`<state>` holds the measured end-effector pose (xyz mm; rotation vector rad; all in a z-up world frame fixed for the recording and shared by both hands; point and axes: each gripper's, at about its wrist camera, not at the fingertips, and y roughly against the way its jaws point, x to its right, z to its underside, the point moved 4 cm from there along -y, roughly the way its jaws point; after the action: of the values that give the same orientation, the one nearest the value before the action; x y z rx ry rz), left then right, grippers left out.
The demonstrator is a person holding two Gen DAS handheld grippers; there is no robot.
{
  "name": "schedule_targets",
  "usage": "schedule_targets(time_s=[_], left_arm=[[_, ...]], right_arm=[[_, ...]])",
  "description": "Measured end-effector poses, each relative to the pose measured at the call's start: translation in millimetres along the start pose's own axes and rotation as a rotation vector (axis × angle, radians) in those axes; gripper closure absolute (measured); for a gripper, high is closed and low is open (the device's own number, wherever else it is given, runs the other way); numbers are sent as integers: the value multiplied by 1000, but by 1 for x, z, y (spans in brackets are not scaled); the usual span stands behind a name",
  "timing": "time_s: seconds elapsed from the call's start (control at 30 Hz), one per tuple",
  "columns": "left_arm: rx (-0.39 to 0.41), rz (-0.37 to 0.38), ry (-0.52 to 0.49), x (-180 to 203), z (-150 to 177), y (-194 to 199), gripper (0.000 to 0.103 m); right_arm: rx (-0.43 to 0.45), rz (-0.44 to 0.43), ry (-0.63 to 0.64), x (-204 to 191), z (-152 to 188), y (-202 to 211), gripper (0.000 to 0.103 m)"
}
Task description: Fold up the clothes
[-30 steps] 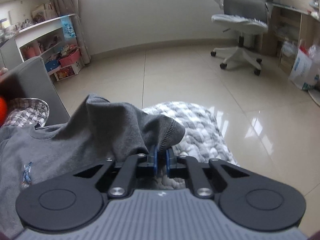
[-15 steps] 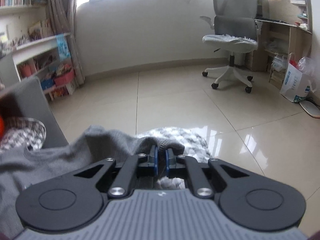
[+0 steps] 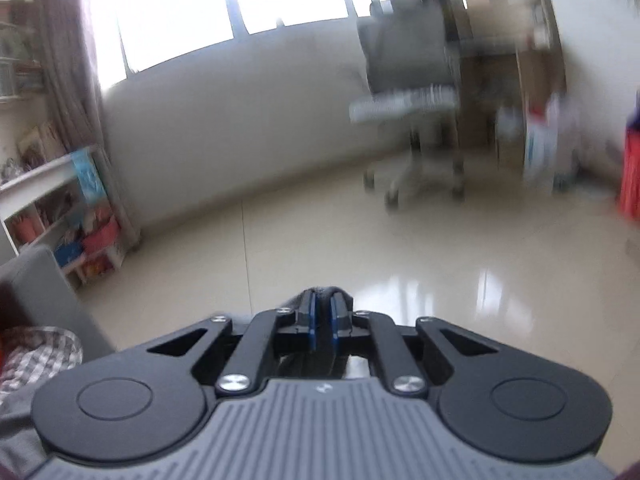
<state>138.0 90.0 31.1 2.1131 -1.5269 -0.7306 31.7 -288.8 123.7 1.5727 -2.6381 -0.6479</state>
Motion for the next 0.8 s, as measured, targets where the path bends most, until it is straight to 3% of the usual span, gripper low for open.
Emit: schedule_targets(time_s=[0.1, 0.13, 0.2, 0.27, 0.33, 0.4, 0.43, 0.47, 0.5, 0.57, 0.63, 0.67, 0.7, 0.73, 0.8], left_arm=[[-12, 5, 2, -1, 2, -1, 48], [-16, 6, 3, -1, 2, -2, 47], [-24, 10, 4, -2, 4, -3, 45], [-32, 13, 5, -3, 5, -4, 42], [-44, 10, 9, -5, 6, -5, 35], [-64, -8, 21, -9, 7, -7, 23], [-73, -17, 27, -12, 7, -8, 21], [-82, -22, 30, -13, 8, -9, 20], [-90, -25, 30, -14, 9, -11, 20], [-108, -33, 15, -13, 11, -15, 19], [-123, -42, -6, -9, 15, -21, 19], [-123, -42, -13, -7, 17, -22, 20], [-120, -38, -13, -6, 17, -23, 29], [-116, -32, -8, -6, 16, -24, 39], [-107, -20, 2, -7, 15, -24, 91]], right_arm=[[200, -2, 99, -20, -15, 27, 102], [208, 4, 134, -25, -15, 28, 102], [107, -11, 180, -29, -6, 13, 101], [-63, -12, 164, -22, 19, -14, 100], [-186, 4, 81, -8, 35, -32, 90], [-251, 5, -94, 17, 39, -40, 84], [-268, -4, -194, 29, 38, -42, 76], [-278, -13, -284, 40, 39, -43, 51], [-289, -24, -337, 46, 40, -44, 39], [-333, -48, -334, 41, 46, -49, 39], [-393, -71, -219, 25, 53, -54, 40], [-413, -77, -154, 17, 57, -56, 58], [-404, -69, -83, 8, 58, -55, 95], [-373, -58, -36, 0, 57, -52, 100], [-299, -36, 52, -15, 51, -44, 100]])
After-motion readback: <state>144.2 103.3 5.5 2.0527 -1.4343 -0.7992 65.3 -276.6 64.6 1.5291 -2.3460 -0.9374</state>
